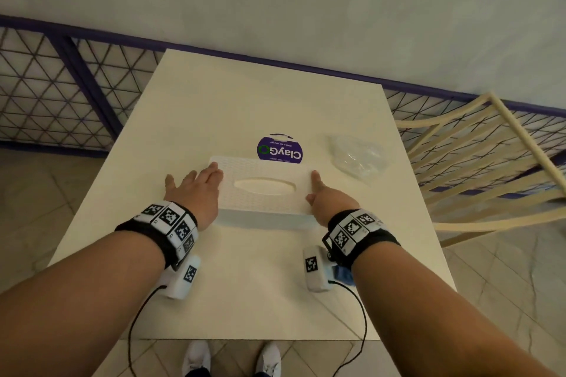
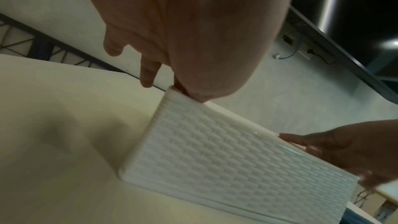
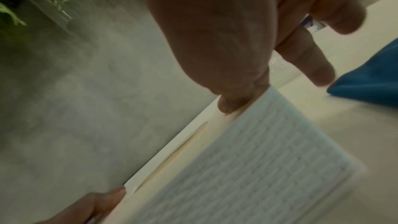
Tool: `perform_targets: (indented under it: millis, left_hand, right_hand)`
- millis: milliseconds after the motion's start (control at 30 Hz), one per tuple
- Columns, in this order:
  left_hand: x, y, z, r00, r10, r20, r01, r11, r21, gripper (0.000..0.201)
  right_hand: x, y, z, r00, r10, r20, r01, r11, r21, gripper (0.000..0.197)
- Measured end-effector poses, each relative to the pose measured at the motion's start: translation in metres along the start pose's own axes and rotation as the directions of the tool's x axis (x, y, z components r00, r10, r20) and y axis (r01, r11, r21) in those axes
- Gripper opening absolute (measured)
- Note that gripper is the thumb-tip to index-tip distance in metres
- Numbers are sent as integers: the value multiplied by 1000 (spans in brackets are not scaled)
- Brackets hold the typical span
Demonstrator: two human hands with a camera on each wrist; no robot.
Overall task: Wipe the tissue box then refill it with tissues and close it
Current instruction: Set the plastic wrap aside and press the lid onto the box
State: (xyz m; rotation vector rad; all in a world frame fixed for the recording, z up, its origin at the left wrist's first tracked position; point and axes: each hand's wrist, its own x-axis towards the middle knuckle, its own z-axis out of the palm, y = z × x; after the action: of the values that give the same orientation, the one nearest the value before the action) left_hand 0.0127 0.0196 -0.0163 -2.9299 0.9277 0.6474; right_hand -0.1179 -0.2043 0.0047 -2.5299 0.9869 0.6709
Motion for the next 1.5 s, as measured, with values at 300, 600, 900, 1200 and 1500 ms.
perform_targets:
  millis: [300, 600, 900, 1200, 1500]
  left_hand:
    - [-8, 1, -4, 999, -19, 39, 20, 1000, -18, 53]
    - [-3, -4, 1, 999, 2, 36, 0, 998, -67, 52]
    - [-3, -5, 6, 1000, 5, 8, -4, 994, -107, 51]
    - [-2, -5, 6, 1000, 1, 16, 1, 994, -109, 52]
    - [-2, -4, 8, 1000, -13, 22, 16, 993, -113, 54]
  right_hand:
    - [-3, -72, 37, 986, -56, -156, 60, 998, 26, 45]
    - [17, -90, 36, 991, -22, -130, 13, 998, -68, 56]
    - [18, -97, 36, 993, 26, -119, -31, 999, -37, 49]
    - [17, -97, 31, 997, 23, -78, -27, 998, -50, 53]
    - [16, -98, 34, 994, 4, -109, -8, 999, -44, 56]
